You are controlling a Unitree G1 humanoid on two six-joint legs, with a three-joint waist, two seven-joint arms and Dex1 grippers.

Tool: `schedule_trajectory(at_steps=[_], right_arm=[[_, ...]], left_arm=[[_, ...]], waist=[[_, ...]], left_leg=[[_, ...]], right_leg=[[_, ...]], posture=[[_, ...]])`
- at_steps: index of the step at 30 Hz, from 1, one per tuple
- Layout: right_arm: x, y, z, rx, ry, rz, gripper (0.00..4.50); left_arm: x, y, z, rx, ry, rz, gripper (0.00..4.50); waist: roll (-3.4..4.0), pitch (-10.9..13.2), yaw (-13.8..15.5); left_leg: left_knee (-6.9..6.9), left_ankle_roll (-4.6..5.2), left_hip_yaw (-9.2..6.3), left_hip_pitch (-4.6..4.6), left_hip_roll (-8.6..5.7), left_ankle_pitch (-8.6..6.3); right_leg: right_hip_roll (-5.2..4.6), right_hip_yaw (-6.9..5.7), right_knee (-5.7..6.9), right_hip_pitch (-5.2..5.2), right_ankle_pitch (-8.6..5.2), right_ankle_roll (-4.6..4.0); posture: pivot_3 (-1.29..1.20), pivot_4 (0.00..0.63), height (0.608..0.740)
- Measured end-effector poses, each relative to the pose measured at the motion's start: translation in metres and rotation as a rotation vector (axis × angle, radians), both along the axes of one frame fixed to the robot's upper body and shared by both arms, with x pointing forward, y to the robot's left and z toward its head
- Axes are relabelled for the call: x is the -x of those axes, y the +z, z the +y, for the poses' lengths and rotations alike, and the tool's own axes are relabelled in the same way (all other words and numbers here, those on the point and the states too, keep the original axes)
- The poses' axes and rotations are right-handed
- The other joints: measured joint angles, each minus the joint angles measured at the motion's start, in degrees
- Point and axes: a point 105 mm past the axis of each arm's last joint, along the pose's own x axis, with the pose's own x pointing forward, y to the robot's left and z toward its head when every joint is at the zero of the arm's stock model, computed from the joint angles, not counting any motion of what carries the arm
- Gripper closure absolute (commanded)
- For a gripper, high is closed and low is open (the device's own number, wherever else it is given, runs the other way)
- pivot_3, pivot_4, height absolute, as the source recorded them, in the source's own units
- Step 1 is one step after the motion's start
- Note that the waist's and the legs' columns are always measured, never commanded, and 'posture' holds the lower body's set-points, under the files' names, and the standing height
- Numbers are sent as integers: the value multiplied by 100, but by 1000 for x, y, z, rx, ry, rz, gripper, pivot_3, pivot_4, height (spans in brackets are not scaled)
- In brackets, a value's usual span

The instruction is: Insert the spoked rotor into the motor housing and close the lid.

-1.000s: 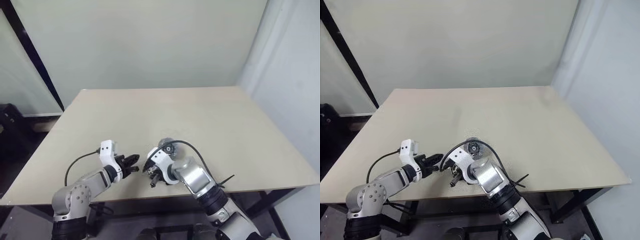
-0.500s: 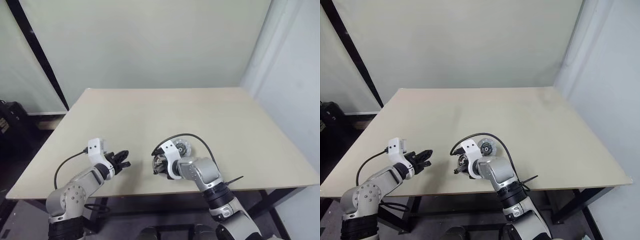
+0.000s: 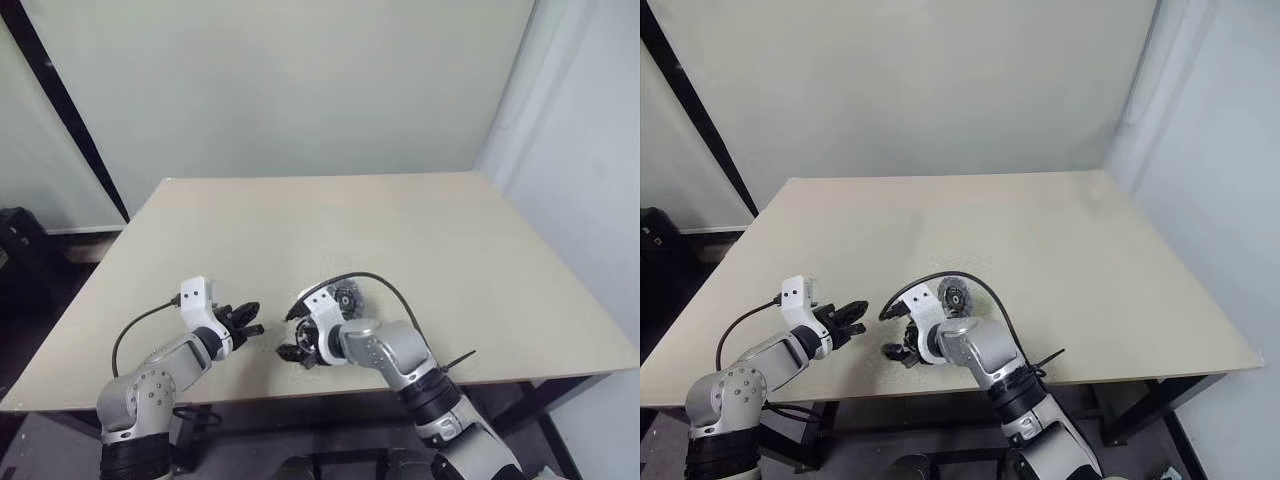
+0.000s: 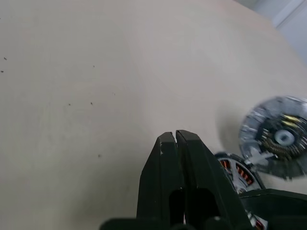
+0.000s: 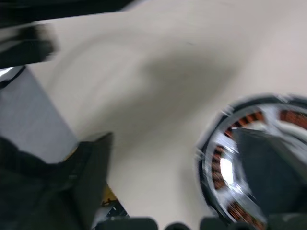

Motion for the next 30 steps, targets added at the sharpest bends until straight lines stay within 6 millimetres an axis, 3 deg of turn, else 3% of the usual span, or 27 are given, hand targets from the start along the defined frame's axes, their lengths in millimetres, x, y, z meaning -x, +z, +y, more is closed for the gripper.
schedule_trajectory(at_steps=[3, 6, 10, 13, 19, 24, 30], right_arm=[[0, 20, 5, 29, 119, -129, 16], [-4, 31, -8, 90, 208, -259, 16], [-6, 18, -36, 249, 327, -362, 16], [4, 7, -50, 375, 490, -434, 16], [18, -1, -49, 426, 618, -472, 16], [16, -3, -46, 434, 630, -497, 16], [14, -23, -51, 460, 612, -444, 16]], left_arm=[[1, 1, -4, 2, -32, -2, 4500], [4, 0, -1, -9, -61, 10, 4500], [10, -6, 1, -7, -81, 36, 4500], [12, -6, -1, 0, -98, 41, 4500], [13, -8, -2, 6, -106, 52, 4500], [13, -10, -1, 6, -105, 60, 4500], [14, -11, -2, 6, -107, 67, 4500]], waist=[[-3, -1, 3], [-4, -1, 2], [-5, 0, 0], [-5, 1, -1], [-6, 1, 0], [-6, 1, 2], [-7, 1, 1]], left_leg=[[-5, -4, -6, -5, -4, -12], [-8, -4, -5, -3, -5, -20], [-8, -5, -3, -1, -4, -20], [-4, -5, -3, 3, -1, -20], [3, -6, -2, 7, 2, -20], [18, -6, 0, 6, 0, -20], [20, -7, 1, 6, 0, -20]], right_leg=[[2, 1, -2, -5, 0, 1], [1, 2, -6, -3, 0, 1], [2, 2, -7, -4, -1, 0], [3, -1, -6, -4, -2, 0], [6, -2, -3, -3, -2, 0], [4, 1, -5, 7, -2, 0], [4, 2, -2, 6, -2, 0]], posture=[[0, 0, 740], [0, 0, 740], [0, 0, 740], [0, 0, 740], [0, 0, 740], [0, 0, 740], [0, 0, 740]])
